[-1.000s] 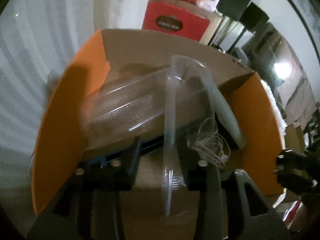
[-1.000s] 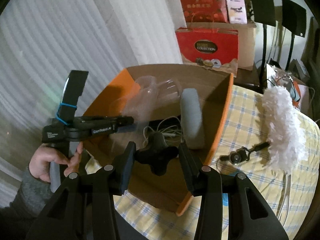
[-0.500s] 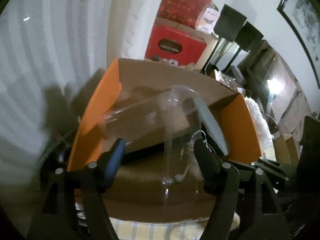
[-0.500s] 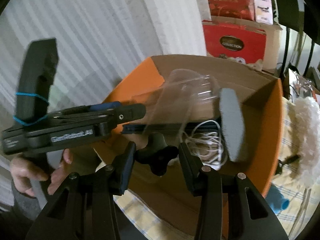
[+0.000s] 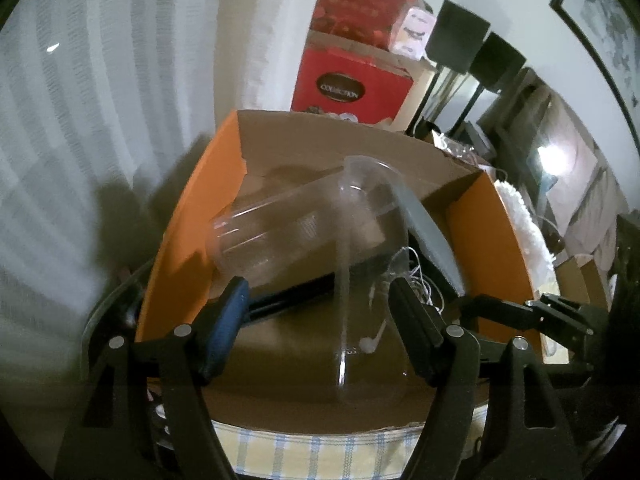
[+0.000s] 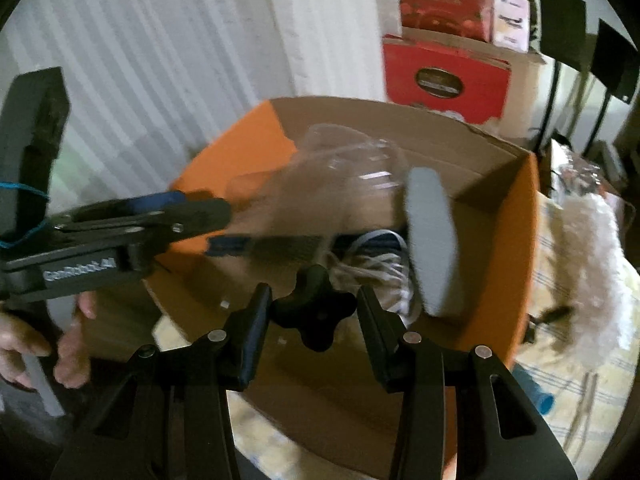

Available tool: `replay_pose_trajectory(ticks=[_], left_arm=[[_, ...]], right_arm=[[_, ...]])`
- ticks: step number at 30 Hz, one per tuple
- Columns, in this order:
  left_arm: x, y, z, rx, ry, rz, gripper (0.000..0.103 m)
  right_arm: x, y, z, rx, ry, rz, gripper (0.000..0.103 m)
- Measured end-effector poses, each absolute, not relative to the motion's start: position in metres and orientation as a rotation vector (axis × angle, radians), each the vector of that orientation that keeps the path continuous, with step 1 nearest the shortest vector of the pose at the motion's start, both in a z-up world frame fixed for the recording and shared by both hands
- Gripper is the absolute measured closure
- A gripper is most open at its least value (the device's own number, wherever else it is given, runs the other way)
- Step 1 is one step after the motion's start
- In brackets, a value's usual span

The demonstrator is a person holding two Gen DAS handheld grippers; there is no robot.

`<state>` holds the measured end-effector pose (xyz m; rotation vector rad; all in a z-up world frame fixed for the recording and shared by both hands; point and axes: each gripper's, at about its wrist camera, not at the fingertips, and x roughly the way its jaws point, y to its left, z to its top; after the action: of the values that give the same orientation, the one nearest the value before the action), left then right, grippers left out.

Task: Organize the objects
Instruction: 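Lower the clear container into the box and open the left gripper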

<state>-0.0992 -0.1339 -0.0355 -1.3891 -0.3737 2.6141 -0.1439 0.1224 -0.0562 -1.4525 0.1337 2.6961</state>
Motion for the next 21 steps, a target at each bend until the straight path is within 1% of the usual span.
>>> replay_pose_trajectory(ticks=[4, 9, 12, 13, 15, 17, 18, 21], left_arm=[[-0.096, -0.124, -0.036, -1.385, -0.337, 2.610, 0.028], [-0.094, -0.119, -0.034, -1.382, -0.273, 2.638, 0.026], [-0.092, -0.120, -0.033, -1.379, -0.275, 2.640, 0.024], [-0.092, -0.120, -0.033, -1.381, -0.275, 2.642, 0.024], [-0.091, -0.120, -0.033, -1.386, -0.267, 2.644, 0.024], [-0.090, -0.119, -0.034, -1.391, -0.253, 2.649, 0.019], [-0.089, -0.119, -0.034, -1.389, -0.247, 2.655, 0.013], [-0.086, -0.119, -0.032, -1.380, -0.239, 2.665, 0.012]], right_arm=[[-0.139, 0.131, -0.062, -1.464, 0.127, 2.657, 0.058], [-0.132, 0.133, -0.060, -1.441, 0.106, 2.653, 0.058], [-0.130, 0.135, -0.058, -1.419, 0.089, 2.637, 0.058], [-0.129, 0.136, -0.057, -1.407, 0.084, 2.637, 0.057], [-0.128, 0.138, -0.054, -1.393, 0.091, 2.638, 0.052], [-0.125, 0.139, -0.051, -1.376, 0.099, 2.642, 0.050], [-0.124, 0.140, -0.049, -1.370, 0.101, 2.642, 0.049], [-0.120, 0.145, -0.043, -1.339, 0.135, 2.645, 0.046]])
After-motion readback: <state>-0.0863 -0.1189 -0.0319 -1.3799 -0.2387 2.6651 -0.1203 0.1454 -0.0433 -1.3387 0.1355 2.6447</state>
